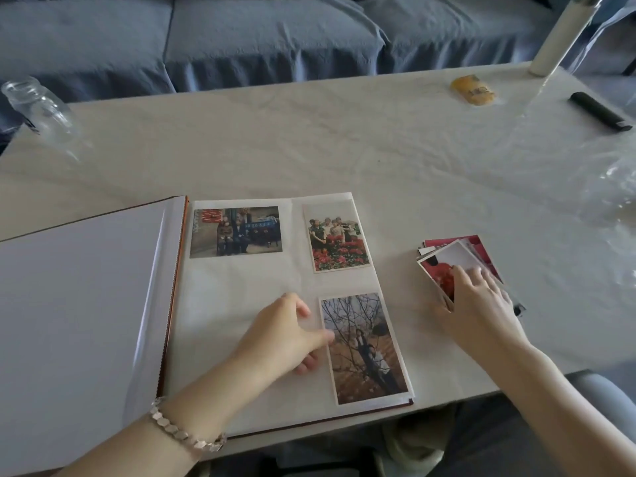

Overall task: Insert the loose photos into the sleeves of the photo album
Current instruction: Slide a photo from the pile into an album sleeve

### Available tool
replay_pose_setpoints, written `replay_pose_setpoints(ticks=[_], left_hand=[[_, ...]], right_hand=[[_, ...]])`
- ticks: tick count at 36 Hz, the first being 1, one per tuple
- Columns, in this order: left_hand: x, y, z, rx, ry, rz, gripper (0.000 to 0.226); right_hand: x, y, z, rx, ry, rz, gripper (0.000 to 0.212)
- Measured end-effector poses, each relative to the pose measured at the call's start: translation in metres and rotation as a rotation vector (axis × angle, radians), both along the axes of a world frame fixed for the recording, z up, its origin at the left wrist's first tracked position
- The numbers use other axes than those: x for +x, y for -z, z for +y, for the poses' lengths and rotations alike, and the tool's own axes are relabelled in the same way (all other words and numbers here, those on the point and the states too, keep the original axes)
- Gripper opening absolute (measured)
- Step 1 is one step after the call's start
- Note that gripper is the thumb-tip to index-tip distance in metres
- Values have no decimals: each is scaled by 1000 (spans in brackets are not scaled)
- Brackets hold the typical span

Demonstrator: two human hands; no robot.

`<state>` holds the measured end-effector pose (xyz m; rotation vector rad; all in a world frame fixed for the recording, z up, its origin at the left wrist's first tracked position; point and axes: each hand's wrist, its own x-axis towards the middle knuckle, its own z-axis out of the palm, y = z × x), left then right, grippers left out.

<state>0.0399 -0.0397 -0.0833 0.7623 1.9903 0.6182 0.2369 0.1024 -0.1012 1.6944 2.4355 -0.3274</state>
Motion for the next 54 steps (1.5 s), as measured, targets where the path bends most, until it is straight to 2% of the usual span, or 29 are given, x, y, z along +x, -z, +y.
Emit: replay_pose_setpoints(ticks=[3,5,8,13,15,17,19,21,23,25,27,28,29,30,32,35,36,39,41,43,46,48,49,52,54], left_hand=[[-6,-5,1,68,145,455,48],[-10,-8,3,152,133,522,53],[-15,-11,6,211,77,389,42],[-23,-9,8,300,-2,264,16],[-25,-9,10,319,-25,212,7],[-23,-13,12,336,-68,99,4],[-20,-19,14,339,-142,-77,9],[-18,-27,18,289,-197,-318,25],[-19,-34,21,226,-227,-598,43],[-21,-36,23,219,-261,-688,47],[-24,-33,22,258,-325,-510,26],[-27,-29,21,272,-349,-370,17],[-30,-25,19,283,-355,-242,15],[-34,-23,17,294,-338,-143,15],[-41,-20,11,311,-253,-8,17],[-45,-20,4,336,-169,26,21],[-45,-19,3,344,-155,24,22],[-48,-13,1,362,-103,131,26],[-52,-8,-1,366,-49,327,32],[-59,-2,-3,327,35,563,43],[-66,13,-6,113,260,826,62],[-68,26,-12,11,331,897,83],[-69,33,-15,-17,328,906,86],[-69,37,-20,-69,322,943,77],[-69,36,-21,-84,324,935,83]], right_hand=[[5,2,-1,81,-78,-7,43],[6,0,-1,97,-108,8,43],[9,-3,1,71,-133,31,45],[10,-9,-1,104,-118,153,33],[8,-10,-3,175,-96,183,25],[7,-8,-6,330,-133,231,14],[1,-7,-11,509,-203,348,20],[-12,-12,-21,599,-339,497,27],[-28,-15,-33,586,-517,569,37],[-43,-17,-43,498,-714,570,44],[-54,-11,-49,422,-848,548,29],[-59,-10,-51,376,-854,530,31],[-63,-8,-52,306,-822,516,44],[-66,-8,-53,213,-755,543,53],[-72,-12,-53,57,-501,666,58],[-81,-21,-52,-315,-86,747,70],[-83,-21,-50,-422,18,795,67],[-85,-21,-45,-586,178,953,38],[-82,-21,-41,-538,223,1033,27],[-78,-24,-34,-342,236,1060,27],[-69,-29,-22,-37,206,1002,28],[-64,-30,-18,79,157,954,30],[-63,-31,-18,118,126,934,29],[-65,-30,-26,150,18,845,30],[-69,-27,-33,118,-52,785,32]])
